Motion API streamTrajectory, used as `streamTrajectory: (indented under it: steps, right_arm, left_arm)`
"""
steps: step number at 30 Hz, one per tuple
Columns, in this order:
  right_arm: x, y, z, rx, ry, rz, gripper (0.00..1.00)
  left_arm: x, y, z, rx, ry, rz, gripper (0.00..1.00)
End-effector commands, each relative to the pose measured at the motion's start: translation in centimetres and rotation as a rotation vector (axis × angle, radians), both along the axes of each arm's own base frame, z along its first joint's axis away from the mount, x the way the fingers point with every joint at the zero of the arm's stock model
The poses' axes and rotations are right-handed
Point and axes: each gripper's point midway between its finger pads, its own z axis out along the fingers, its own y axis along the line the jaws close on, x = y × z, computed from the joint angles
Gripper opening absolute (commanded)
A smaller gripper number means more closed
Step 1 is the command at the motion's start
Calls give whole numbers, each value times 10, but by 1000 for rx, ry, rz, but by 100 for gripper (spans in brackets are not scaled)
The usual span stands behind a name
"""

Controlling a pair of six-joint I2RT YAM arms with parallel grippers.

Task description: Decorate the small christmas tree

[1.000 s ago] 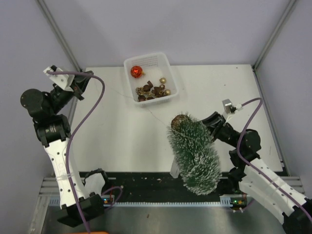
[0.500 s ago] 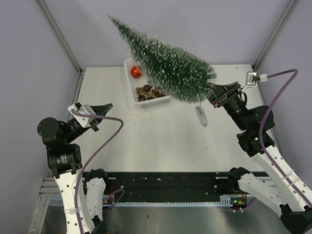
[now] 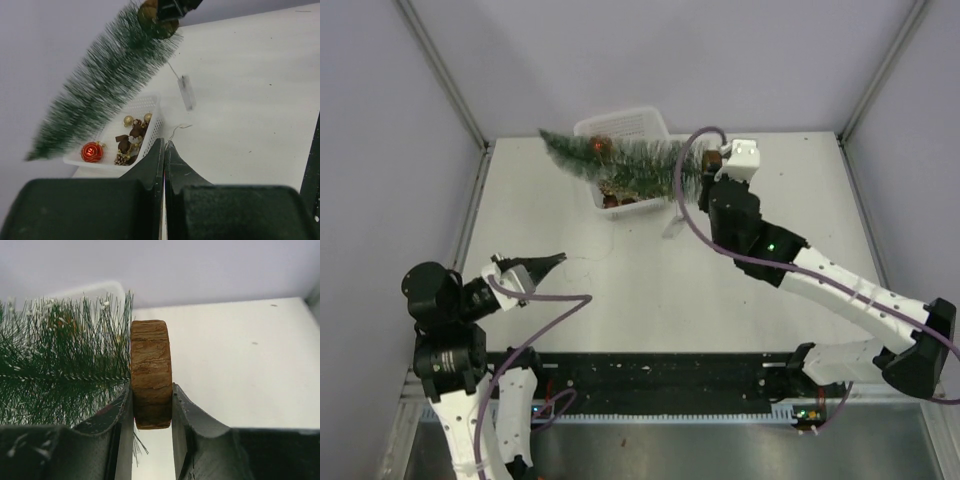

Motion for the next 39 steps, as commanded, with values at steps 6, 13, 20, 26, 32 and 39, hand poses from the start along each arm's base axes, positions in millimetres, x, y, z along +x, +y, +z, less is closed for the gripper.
streamTrajectory:
  steps: [6, 13, 20, 26, 32, 39]
  right_arm:
    - [-22, -54, -24, -517, -38, -265, 0]
    - [-41, -44, -60, -617, -81, -136, 0]
    - [-70, -34, -58, -451, -165, 192, 0]
    - [-131, 22, -55, -341, -275, 732, 0]
    - [-158, 34, -52, -287, -272, 905, 0]
    - [-163, 26, -8, -51, -343, 931, 0]
  left_arm:
    - [-15, -1, 39, 146, -250, -9, 0]
    - [14, 11, 79, 196, -383, 51, 0]
    - [47, 22, 107, 155, -426, 110, 0]
    - [68, 19, 125, 57, -392, 49, 0]
    - [83, 20, 133, 29, -335, 32, 0]
    - [82, 17, 115, -8, -257, 13, 0]
